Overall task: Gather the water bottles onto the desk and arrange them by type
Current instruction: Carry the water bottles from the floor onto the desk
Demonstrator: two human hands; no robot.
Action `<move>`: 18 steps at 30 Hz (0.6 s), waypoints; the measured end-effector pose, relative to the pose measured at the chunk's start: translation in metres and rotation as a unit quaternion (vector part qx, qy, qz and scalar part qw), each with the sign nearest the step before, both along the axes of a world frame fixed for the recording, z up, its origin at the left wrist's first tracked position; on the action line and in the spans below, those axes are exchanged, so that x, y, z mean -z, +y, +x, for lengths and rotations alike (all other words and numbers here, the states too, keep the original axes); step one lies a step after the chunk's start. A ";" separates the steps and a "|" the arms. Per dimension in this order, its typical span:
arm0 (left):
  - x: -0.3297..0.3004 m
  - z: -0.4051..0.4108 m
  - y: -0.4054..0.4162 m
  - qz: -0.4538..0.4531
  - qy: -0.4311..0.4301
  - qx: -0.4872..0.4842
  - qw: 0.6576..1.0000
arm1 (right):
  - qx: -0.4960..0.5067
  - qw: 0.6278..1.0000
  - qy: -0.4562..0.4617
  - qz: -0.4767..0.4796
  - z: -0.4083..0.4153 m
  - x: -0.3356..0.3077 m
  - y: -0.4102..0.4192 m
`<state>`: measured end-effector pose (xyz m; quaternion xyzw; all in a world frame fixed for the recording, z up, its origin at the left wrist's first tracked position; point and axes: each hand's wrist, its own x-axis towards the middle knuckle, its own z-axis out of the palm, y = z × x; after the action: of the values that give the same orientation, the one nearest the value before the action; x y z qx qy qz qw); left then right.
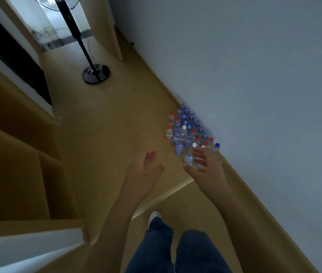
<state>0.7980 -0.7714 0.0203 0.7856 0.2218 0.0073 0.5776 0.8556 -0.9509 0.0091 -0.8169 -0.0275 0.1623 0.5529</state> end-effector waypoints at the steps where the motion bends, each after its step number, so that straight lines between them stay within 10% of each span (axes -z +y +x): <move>1: -0.002 0.019 0.014 0.005 -0.010 0.008 1.000 | 0.003 1.000 -0.001 -0.001 0.014 -0.002 0.015; 18: 0.034 0.336 0.152 0.022 0.053 0.108 0.993 | 0.132 0.991 0.003 -0.026 0.302 0.033 0.136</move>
<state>1.1336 -0.6196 -0.0134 0.8165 0.1657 -0.0920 0.5453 1.1574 -0.8146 -0.0238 -0.8273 0.0861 0.0911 0.5477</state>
